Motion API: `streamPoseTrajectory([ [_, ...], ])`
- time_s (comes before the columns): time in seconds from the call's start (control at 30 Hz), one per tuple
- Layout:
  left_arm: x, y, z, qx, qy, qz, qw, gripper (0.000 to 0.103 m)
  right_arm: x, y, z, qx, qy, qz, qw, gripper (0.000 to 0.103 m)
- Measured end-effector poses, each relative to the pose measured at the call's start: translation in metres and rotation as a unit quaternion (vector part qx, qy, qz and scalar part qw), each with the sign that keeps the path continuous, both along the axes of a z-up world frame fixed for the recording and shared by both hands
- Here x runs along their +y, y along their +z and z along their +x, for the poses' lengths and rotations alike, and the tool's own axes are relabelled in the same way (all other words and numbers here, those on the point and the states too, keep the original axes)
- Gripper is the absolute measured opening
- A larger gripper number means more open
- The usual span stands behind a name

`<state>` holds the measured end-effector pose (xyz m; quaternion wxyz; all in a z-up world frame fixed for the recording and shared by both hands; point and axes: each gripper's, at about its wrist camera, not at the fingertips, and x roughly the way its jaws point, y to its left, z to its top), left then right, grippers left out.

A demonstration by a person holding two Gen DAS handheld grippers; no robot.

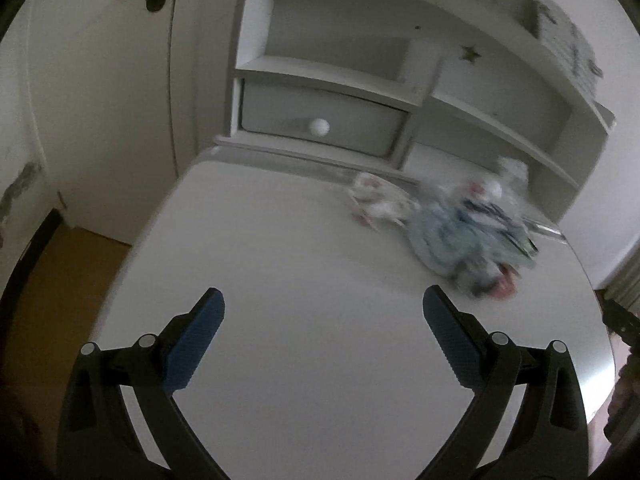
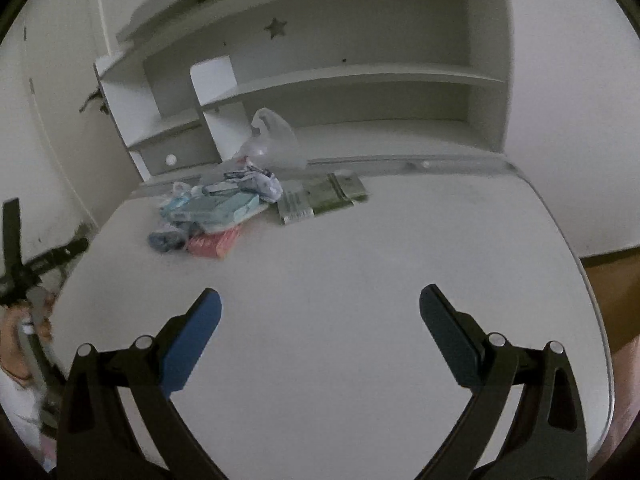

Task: Collect trash
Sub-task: 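Move both tools back to the remaining trash on the desk, then grasp a white tissue with the left tool while the right tool grasps crumpled blue-white paper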

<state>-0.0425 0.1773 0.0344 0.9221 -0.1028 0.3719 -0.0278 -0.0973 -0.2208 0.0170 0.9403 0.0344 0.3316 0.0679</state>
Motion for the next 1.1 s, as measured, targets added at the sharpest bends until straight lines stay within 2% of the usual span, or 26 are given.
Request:
streamPoseTrajectory([
  [0.1, -0.004, 0.003, 0.03, 0.014, -0.02, 0.03, 0.9992, 0.096, 0.007, -0.003, 0.044, 0.019, 0.0, -0.029, 0.999, 0.096],
  [0.2, -0.011, -0.009, 0.067, 0.03, -0.041, 0.045, 0.9977, 0.096, 0.005, -0.006, 0.089, 0.044, 0.003, -0.028, 0.999, 0.096],
  [0.3, -0.024, -0.012, 0.093, 0.038, -0.06, 0.049, 0.9963, 0.096, 0.002, -0.006, 0.116, 0.062, 0.004, 0.006, 0.998, 0.096],
  [0.37, -0.031, -0.017, 0.113, 0.041, -0.069, 0.056, 0.9952, 0.096, 0.005, -0.002, 0.128, 0.068, 0.04, 0.049, 0.996, 0.096],
  [0.43, -0.041, -0.021, 0.128, 0.047, -0.087, 0.064, 0.9931, 0.096, 0.018, 0.003, 0.137, 0.062, 0.079, 0.057, 0.993, 0.095],
  [0.57, -0.056, -0.027, 0.146, 0.049, -0.109, 0.076, 0.9899, 0.096, 0.054, 0.002, 0.161, 0.07, 0.141, 0.017, 0.987, 0.078],
  [0.7, -0.065, -0.031, 0.156, 0.052, -0.122, 0.074, 0.9883, 0.096, 0.069, -0.009, 0.184, 0.095, 0.159, 0.007, 0.983, 0.076],
  [0.73, -0.068, -0.033, 0.157, 0.052, -0.131, 0.078, 0.987, 0.096, 0.072, -0.013, 0.187, 0.104, 0.162, 0.006, 0.981, 0.067],
  [0.77, -0.071, -0.036, 0.158, 0.055, -0.141, 0.079, 0.9854, 0.088, 0.075, -0.017, 0.186, 0.115, 0.168, 0.007, 0.979, 0.057],
  [0.8, -0.073, -0.038, 0.158, 0.057, -0.15, 0.073, 0.9844, 0.072, 0.075, -0.02, 0.186, 0.116, 0.169, 0.011, 0.979, 0.055],
  [0.83, -0.076, -0.036, 0.154, 0.046, -0.154, 0.086, 0.9832, 0.058, 0.074, -0.021, 0.185, 0.114, 0.168, 0.014, 0.979, 0.043],
  [0.9, -0.078, -0.036, 0.153, 0.048, -0.166, 0.077, 0.982, 0.008, 0.07, -0.019, 0.18, 0.11, 0.165, 0.017, 0.98, 0.04],
  [0.97, -0.074, -0.033, 0.15, 0.05, -0.166, 0.051, 0.9835, 0.005, 0.067, -0.014, 0.173, 0.098, 0.159, 0.019, 0.982, 0.039],
  [1.03, -0.074, -0.025, 0.142, 0.034, -0.159, 0.061, 0.9848, 0.005, 0.061, -0.003, 0.165, 0.081, 0.152, 0.021, 0.985, 0.039],
  [1.1, -0.07, -0.013, 0.132, 0.02, -0.155, 0.054, 0.9862, 0.005, 0.053, 0.011, 0.154, 0.064, 0.147, 0.031, 0.987, 0.039],
])
